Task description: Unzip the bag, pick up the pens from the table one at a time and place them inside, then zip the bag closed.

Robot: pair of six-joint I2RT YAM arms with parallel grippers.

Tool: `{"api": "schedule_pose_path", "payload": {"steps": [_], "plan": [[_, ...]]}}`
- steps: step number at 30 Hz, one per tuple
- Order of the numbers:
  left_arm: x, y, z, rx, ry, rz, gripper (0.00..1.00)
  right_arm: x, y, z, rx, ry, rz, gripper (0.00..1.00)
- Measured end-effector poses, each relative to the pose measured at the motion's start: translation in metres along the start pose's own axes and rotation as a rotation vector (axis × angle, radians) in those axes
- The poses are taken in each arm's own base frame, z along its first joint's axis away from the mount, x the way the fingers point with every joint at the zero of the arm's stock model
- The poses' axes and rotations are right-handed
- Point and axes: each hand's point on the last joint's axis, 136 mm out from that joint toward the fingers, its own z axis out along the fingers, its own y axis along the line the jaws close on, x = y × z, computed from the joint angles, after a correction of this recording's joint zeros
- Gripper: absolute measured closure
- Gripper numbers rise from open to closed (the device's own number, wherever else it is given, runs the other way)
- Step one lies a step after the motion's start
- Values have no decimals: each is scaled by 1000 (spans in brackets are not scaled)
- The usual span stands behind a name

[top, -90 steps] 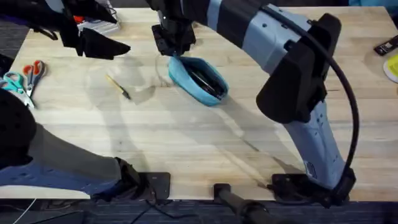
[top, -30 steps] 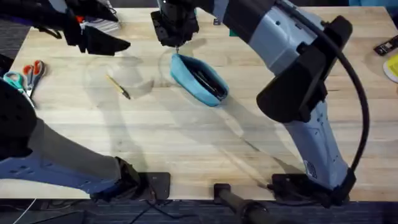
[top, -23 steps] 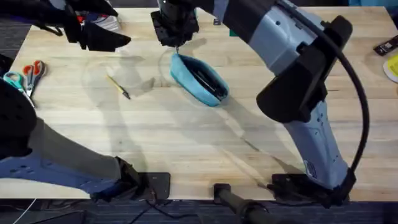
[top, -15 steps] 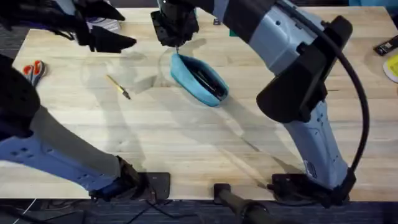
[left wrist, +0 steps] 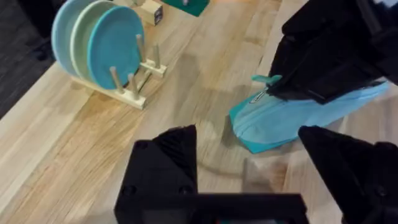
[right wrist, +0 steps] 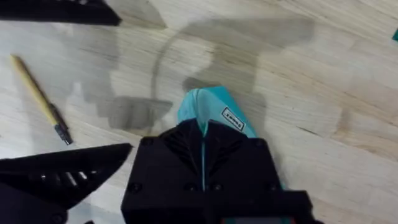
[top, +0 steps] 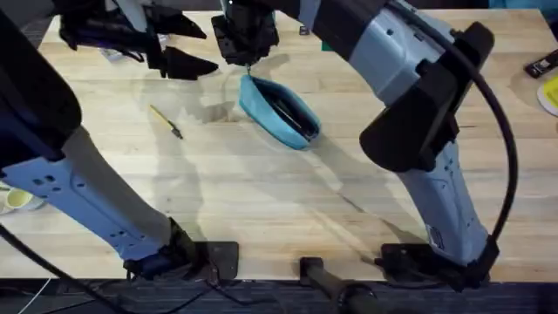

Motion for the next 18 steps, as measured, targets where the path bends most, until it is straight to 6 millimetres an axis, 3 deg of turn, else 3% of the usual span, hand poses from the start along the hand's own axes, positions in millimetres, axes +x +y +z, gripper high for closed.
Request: {"api": "schedule_pose_path", "payload": {"steps": [18], "plan": [[-6,-10,6,41,-33,19,9,0,0,0,0,0,0,971]]}}
